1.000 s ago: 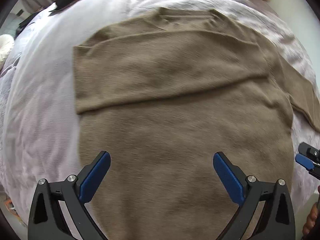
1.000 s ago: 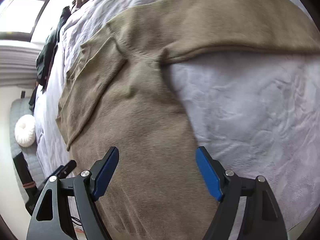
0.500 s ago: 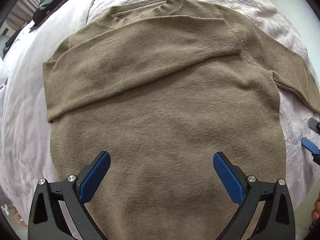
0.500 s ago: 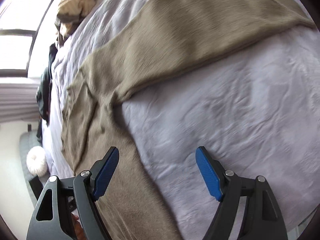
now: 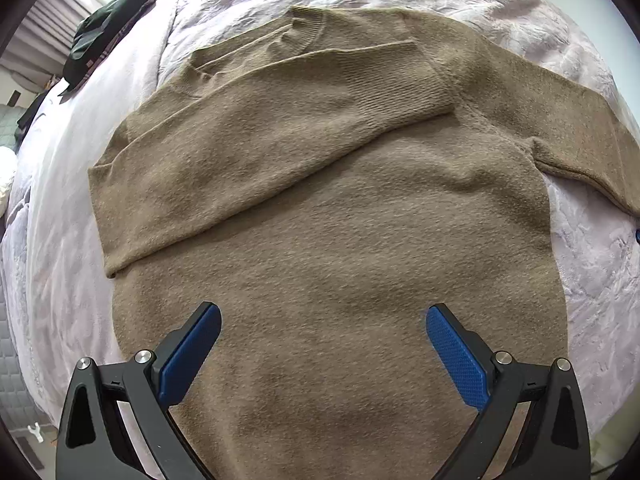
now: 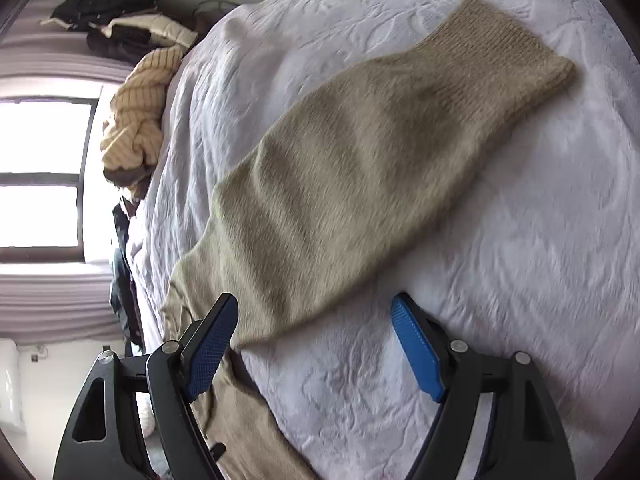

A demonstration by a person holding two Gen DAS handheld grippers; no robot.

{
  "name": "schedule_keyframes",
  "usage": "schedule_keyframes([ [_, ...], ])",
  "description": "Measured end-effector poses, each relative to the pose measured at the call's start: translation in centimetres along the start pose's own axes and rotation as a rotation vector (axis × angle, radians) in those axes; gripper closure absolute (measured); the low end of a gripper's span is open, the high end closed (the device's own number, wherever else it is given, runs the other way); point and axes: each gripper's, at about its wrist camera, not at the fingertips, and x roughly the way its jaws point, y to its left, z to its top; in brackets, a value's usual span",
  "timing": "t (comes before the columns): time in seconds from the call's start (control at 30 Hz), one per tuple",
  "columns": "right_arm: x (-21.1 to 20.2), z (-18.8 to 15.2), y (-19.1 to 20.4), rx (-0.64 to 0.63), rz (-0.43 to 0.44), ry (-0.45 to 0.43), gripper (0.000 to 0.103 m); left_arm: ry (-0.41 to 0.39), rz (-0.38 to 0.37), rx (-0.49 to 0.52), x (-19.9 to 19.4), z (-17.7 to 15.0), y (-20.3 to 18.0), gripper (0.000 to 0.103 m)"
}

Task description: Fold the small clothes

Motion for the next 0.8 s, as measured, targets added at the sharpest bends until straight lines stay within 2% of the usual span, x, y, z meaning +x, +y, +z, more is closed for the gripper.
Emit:
schedule_keyframes([
  [0.07, 0.2, 0.7, -0.2, 0.027, 0.024, -0.012, 0.021, 0.005, -0.017, 0.003, 0.2, 0.6, -0.5, 0.000],
  [0.23, 0.5, 2.4, -0.3, 0.081, 0.161, -0.050, 0.021, 0.012, -0.039, 0.010, 0.7, 0.5, -0.9, 0.000],
  [0.4, -0.2, 4.3, -0.5, 0.117, 0.229, -0.099, 0.021, 0.007, -0.047, 0.016, 0.6, 0.7, -1.8, 0.000],
  [0.47, -0.7, 4.6, -0.7, 0.145, 0.244, -0.117, 0.024, 0.001, -0.056, 0.007, 0.8, 1.4, -1.7, 0.000],
  [0.5, -0.8, 4.5, -1.0, 0.165, 0.249, -0.124, 0.037, -0.001, -0.061, 0.001, 0.8, 1.6, -1.6, 0.000],
  [0.53, -0.8, 4.5, -1.4, 0.194, 0.252, -0.128, 0.059, -0.005, -0.068, -0.008, 0.7, 1.8, -1.6, 0.000],
  [0.57, -0.9, 4.5, -1.9, 0.223, 0.249, -0.129, 0.076, -0.008, -0.073, -0.012, 0.6, 2.0, -1.5, 0.000],
  [0.6, -0.8, 4.5, -2.3, 0.246, 0.248, -0.128, 0.097, -0.013, -0.080, -0.017, 0.8, 2.0, -1.3, 0.000],
  [0.7, -0.8, 4.8, -2.2, 0.248, 0.299, -0.136, 0.097, -0.032, -0.099, -0.029, 0.6, 2.5, -0.8, 0.000],
  [0.8, -1.1, 5.3, 0.7, 0.164, 0.363, -0.149, 0.097, -0.067, -0.111, -0.040, 0.4, 3.0, 0.4, 0.000],
])
